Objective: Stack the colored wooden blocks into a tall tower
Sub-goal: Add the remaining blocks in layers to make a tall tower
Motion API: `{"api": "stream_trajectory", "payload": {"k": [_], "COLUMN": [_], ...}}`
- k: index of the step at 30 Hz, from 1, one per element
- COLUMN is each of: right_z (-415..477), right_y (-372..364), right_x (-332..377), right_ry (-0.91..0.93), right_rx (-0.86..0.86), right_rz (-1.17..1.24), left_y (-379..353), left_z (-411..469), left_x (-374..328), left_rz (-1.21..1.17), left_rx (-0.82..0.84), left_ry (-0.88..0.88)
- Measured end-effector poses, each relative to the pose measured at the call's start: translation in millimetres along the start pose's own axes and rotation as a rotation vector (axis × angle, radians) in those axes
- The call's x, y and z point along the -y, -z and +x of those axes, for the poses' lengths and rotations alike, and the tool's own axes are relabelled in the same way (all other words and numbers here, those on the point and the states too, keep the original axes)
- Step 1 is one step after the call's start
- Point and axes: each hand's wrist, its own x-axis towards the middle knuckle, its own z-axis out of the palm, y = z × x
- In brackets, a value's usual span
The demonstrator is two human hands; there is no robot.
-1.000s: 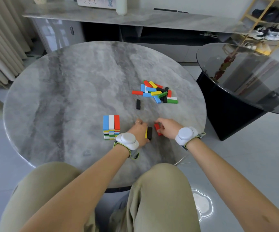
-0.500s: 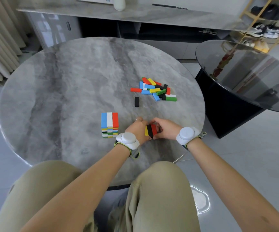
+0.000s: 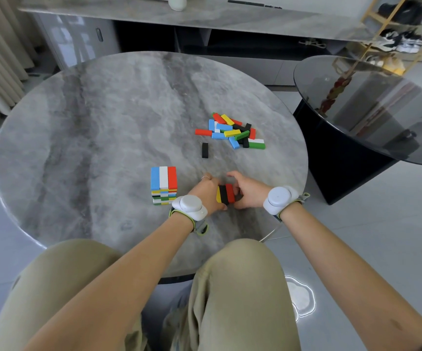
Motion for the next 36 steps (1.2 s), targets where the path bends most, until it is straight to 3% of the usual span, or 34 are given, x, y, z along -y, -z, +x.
{"api": "stream_trajectory", "payload": {"k": [3,7,9,15,26,29,33,36], "right_z": [2,5,4,2,6,2,1,3], "right_y": [3,-6,-12,-30,-36,-34,-32,-33], "right_x": [-2,4,12,50,62,60,61,62], "right_ry": [-0.157,-0.371,-0.413,-0.432,-0.314,-0.271,-0.241,-0.228], "right_rx": [0.013,-0.212,-0.236,-0.204,-0.232,-0.245,-0.257,-0.251], "right_rz": [0.131,0.269,0.24,-0.114,-0.156,-0.16,-0.168,-0.181], "left_y": [5,21,33,82,121,120,117,111], "left_z": [-10,-21,-25,-39,-64,-68,-67,-64], "left_x": [-4,-13,-17,-7,76,84,83,82], "left_rz": [0.07,0.065,0.082,-0.044,-0.219,-0.219,-0.116,0.001], "left_rx": [0.023,-0.057,-0.072,-0.216,-0.459,-0.408,-0.147,-0.069], "left_ry": [-0.024,-0.065,-0.097,-0.133,0.091,0.08,-0.026,-0.034]}}
